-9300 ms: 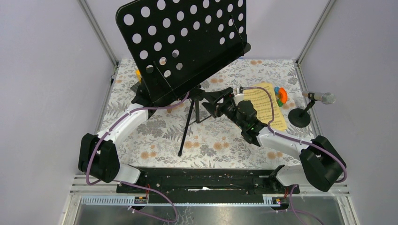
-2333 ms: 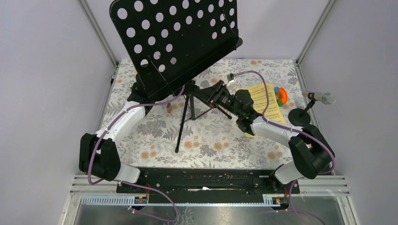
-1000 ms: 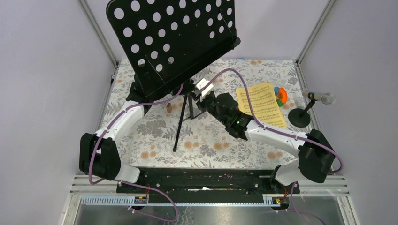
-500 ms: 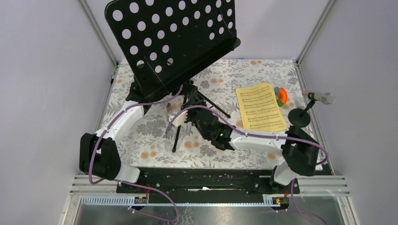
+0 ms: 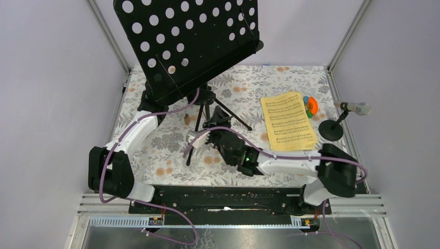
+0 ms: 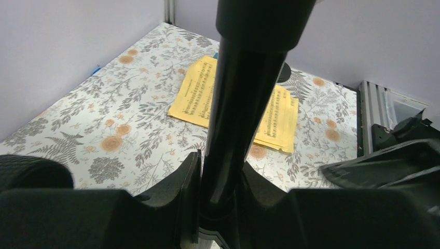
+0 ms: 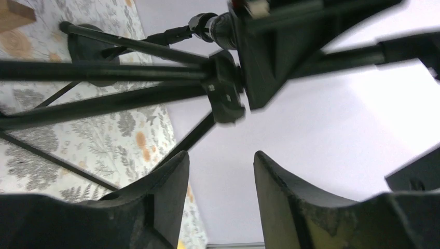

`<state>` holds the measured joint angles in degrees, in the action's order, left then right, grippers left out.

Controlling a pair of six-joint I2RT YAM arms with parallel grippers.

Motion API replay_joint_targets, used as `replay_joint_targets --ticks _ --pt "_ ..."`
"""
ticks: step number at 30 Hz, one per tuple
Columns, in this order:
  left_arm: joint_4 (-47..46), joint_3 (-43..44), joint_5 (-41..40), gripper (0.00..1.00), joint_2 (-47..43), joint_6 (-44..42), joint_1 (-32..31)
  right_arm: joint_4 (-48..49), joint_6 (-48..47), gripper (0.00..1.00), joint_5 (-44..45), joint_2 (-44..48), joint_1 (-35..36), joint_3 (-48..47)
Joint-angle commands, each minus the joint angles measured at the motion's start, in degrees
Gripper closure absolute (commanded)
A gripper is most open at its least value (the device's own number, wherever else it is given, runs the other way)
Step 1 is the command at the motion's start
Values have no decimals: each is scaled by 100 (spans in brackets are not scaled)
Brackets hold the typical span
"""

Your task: Pack up the instrument practice props

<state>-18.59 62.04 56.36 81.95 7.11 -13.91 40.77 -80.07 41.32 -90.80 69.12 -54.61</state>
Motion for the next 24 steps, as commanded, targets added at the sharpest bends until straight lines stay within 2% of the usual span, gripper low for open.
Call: replay_joint_targets --ticks 1,4,8,13,15,17,20,24 --pt "-272 155 -295 100 -6 588 213 257 2118 41 -187 1176 128 587" --pt "-275 157 -297 100 10 598 213 325 3865 36 -909 1899 33 1176" --pt "-277 151 -285 100 21 603 218 357 6125 36 -1203 2241 -264 1523" --pt "-285 125 -258 100 -4 607 213 -765 9178 34 -1388 2288 -896 1065" --pt "-291 131 -236 100 -4 607 215 -1433 11064 32 -1794 2297 -1406 706" --pt "-307 124 -203 100 -1 607 213 -1521 12439 30 -2196 2273 -1687 692" --pt "-357 133 -100 100 14 639 213 -1069 13418 28 -2644 2113 -1763 659" --pt "-434 96 -124 100 -17 700 213 -943 14438 25 -3334 1657 -1991 299"
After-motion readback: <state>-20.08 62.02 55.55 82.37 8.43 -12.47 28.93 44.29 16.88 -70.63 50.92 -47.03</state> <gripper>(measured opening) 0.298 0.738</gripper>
